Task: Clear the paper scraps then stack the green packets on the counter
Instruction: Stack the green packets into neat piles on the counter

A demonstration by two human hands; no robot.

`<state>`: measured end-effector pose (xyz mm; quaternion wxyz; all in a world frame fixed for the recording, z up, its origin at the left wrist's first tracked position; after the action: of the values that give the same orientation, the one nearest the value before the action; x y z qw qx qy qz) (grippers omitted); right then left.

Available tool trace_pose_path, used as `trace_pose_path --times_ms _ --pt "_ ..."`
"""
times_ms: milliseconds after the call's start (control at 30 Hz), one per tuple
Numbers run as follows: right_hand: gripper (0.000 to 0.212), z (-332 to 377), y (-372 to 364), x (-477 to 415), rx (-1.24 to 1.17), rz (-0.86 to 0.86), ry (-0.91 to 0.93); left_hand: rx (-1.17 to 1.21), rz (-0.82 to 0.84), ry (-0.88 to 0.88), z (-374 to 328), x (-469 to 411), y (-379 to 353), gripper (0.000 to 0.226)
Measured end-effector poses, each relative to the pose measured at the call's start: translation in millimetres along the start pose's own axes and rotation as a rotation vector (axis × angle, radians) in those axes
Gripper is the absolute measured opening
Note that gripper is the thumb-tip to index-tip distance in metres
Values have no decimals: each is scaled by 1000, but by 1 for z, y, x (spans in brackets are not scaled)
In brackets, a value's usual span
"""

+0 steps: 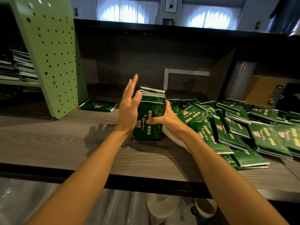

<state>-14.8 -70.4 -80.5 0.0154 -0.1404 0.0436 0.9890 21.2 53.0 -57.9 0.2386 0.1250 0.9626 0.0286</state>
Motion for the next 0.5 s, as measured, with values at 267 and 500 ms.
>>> trace_pose_path --times_ms 267,500 --pt "72 2 1 4 39 51 1 -353 -70 -132 -10 -1 8 64" --pt "84 13 4 10 107 48 2 -958 143 -133 -38 -9 -6 55"
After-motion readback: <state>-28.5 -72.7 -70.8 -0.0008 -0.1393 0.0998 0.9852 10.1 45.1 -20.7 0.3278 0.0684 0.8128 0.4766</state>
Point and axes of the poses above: each hand's wrist, its own x-axis away from the middle knuckle, its own y-axis out of the back of the hand, z = x × y, the point moved 4 cm from there along -x, towards the middle knuckle, and after that the axes turned 11 degrees about y, right-handed, at the moved point
